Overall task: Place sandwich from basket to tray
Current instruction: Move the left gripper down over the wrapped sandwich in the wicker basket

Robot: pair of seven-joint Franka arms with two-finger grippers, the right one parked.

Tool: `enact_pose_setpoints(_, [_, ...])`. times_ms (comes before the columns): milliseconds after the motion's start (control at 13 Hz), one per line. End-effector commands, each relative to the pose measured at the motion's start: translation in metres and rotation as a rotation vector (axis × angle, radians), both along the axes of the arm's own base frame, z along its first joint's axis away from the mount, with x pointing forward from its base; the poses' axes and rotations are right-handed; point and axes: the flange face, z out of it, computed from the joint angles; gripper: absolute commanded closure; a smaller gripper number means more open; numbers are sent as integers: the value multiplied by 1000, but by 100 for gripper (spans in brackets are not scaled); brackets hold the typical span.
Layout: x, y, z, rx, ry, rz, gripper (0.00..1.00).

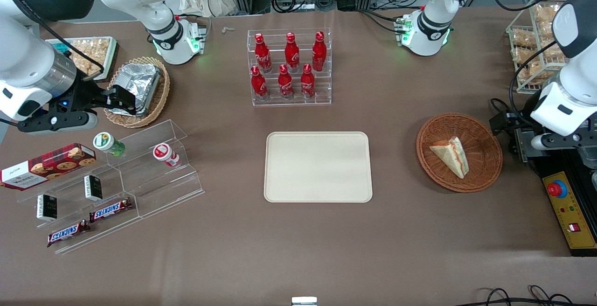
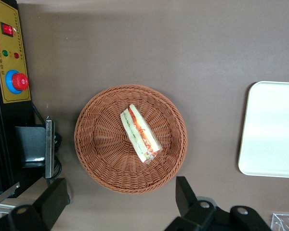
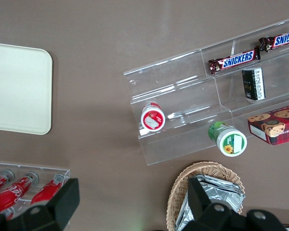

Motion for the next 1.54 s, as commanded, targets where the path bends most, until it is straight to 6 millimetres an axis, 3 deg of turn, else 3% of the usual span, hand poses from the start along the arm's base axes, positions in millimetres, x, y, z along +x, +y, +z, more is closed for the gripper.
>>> enact_pose_setpoints(0, [2, -4, 5, -23, 3, -7, 0])
enact_pose_setpoints(231, [1, -5, 4, -24, 6, 47, 0])
enact_pose_setpoints(385, [4, -7, -6, -32, 8, 213, 0])
enact_pose_setpoints(769, [0, -16, -56, -55, 2, 564, 0])
enact_pose_setpoints(1231, [-26, -25, -171, -86, -103, 792, 0])
enact_pose_setpoints(1462, [-37, -25, -210, -66, -69, 782, 0])
